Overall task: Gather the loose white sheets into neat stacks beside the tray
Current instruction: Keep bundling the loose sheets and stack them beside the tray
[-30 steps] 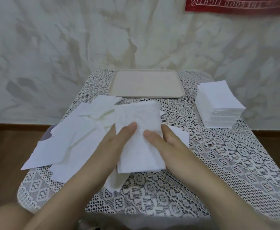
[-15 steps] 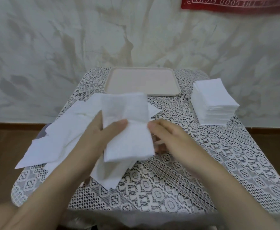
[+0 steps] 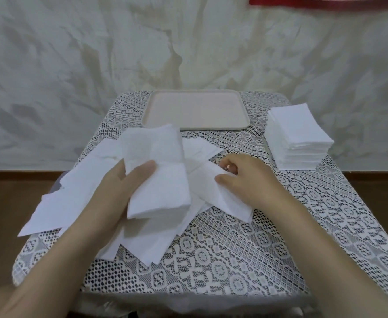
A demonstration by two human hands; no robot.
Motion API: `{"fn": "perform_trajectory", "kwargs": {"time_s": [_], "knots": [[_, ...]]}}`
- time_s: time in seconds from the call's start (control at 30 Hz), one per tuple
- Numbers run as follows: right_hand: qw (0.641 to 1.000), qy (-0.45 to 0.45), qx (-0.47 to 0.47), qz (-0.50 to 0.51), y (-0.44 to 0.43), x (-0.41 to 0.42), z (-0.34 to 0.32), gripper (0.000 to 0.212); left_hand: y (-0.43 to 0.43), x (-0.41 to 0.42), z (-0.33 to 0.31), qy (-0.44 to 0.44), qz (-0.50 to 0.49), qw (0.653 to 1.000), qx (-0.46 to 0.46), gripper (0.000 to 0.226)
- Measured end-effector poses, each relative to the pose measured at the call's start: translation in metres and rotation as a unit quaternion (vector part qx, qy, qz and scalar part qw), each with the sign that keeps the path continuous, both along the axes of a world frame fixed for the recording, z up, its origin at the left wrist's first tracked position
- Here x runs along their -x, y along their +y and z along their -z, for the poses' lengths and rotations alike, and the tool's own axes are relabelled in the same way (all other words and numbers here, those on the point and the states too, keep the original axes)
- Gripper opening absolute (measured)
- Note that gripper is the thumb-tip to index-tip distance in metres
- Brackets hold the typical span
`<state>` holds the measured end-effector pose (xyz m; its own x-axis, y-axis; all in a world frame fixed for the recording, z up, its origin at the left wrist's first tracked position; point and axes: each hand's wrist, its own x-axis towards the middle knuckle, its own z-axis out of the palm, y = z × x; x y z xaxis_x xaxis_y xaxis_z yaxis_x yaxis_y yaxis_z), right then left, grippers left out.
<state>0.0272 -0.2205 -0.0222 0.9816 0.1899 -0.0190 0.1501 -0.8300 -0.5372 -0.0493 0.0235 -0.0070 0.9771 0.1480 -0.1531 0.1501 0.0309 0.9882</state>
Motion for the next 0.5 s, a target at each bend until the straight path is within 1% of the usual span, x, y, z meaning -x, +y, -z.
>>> {"fn": "perform_trajectory", "kwargs": {"time_s": [0.07, 0.17, 0.27, 0.4, 0.5], "knots": [[1.000, 0.013, -0.016, 0.003, -0.003, -0.001, 0.000, 0.012, -0.001, 0.001, 0.000, -0.004, -0.001, 1.000, -0.005, 0.043], [0.998, 0.022, -0.059, 0.006, -0.010, 0.002, 0.002, 0.012, -0.001, 0.001, 0.000, -0.012, 0.001, 1.000, -0.005, 0.043], [0.993, 0.029, -0.109, 0.024, -0.017, 0.012, 0.004, 0.020, -0.006, 0.004, 0.000, -0.018, 0.009, 1.000, -0.006, 0.044], [0.994, 0.022, -0.091, 0.056, -0.023, 0.026, 0.008, 0.029, -0.012, 0.007, 0.001, -0.026, 0.005, 1.000, -0.004, 0.045], [0.993, 0.008, -0.094, 0.065, -0.028, 0.032, 0.005, 0.031, -0.012, 0.008, 0.002, -0.023, 0.000, 1.000, 0.002, 0.043]]}}
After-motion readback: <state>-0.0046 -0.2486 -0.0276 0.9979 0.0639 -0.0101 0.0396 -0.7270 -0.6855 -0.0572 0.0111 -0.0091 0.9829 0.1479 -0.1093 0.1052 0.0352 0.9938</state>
